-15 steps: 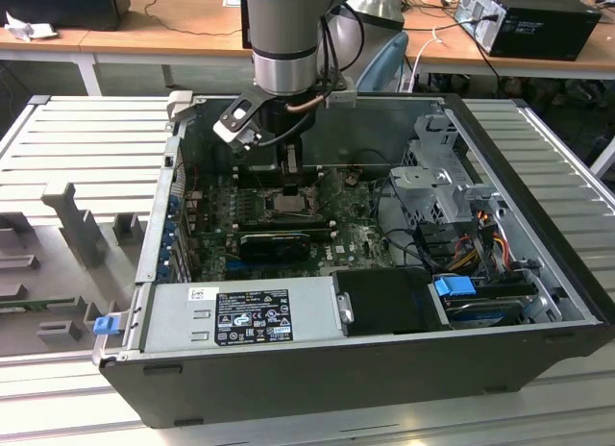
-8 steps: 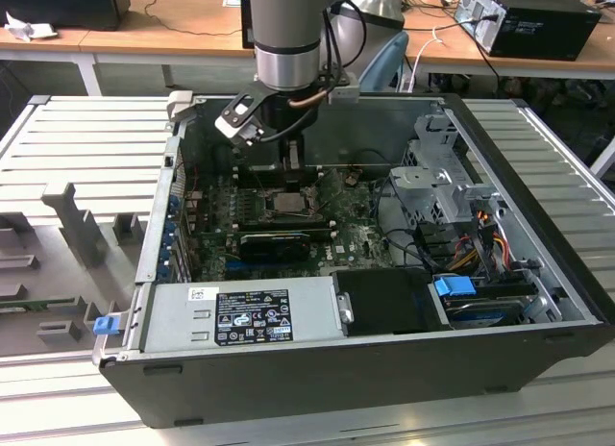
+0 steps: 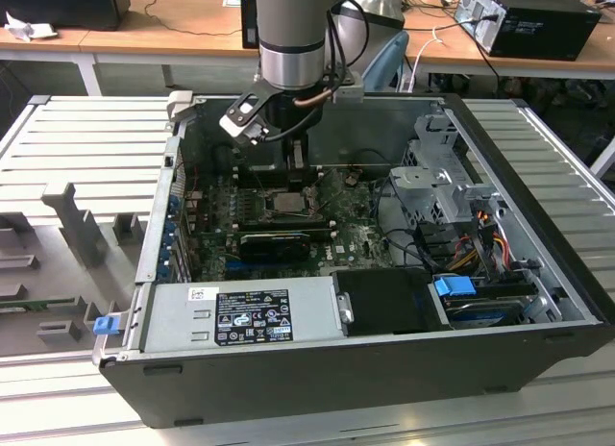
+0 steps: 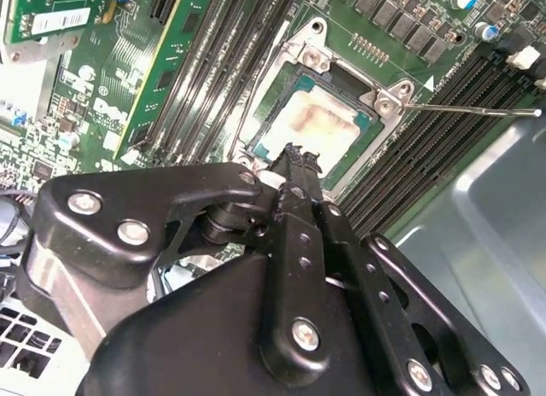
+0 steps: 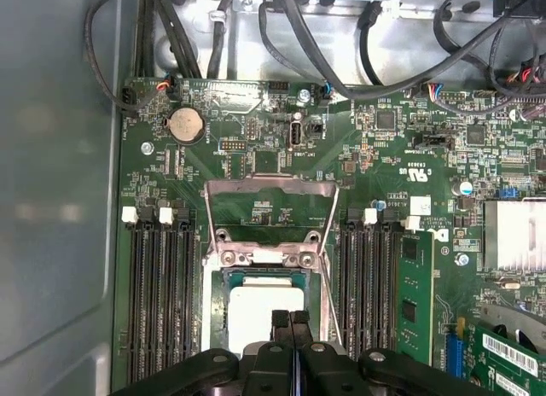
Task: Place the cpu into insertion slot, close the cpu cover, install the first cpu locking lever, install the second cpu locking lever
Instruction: 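Close the cpu cover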
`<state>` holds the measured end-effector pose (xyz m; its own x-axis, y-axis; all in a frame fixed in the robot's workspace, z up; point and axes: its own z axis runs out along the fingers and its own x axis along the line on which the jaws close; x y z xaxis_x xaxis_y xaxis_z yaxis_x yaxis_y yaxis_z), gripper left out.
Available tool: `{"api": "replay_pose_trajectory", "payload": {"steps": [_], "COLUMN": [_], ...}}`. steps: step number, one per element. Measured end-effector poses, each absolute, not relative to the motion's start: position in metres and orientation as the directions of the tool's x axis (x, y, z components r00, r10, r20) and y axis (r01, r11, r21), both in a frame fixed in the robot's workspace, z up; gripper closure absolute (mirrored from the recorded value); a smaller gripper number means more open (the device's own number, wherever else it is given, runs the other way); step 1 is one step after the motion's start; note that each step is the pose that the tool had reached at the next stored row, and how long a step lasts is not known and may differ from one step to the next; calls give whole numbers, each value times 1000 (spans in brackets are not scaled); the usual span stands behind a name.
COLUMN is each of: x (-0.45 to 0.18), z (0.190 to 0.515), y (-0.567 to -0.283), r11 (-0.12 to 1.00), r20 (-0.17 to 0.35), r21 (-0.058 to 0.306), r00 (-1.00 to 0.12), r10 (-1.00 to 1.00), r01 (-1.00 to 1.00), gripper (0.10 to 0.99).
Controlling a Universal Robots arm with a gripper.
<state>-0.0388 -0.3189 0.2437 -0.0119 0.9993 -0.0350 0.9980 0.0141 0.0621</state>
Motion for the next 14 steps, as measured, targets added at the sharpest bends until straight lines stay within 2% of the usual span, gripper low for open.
{"api": "replay_pose_trajectory", "payload": {"steps": [14], "x": [-28], "z": [248], "y": [-319], "r11": [14], "r20": [-35], "r21": [53], "r00": [-12], "r10": [999], "r01": [998], "gripper": [980]}}
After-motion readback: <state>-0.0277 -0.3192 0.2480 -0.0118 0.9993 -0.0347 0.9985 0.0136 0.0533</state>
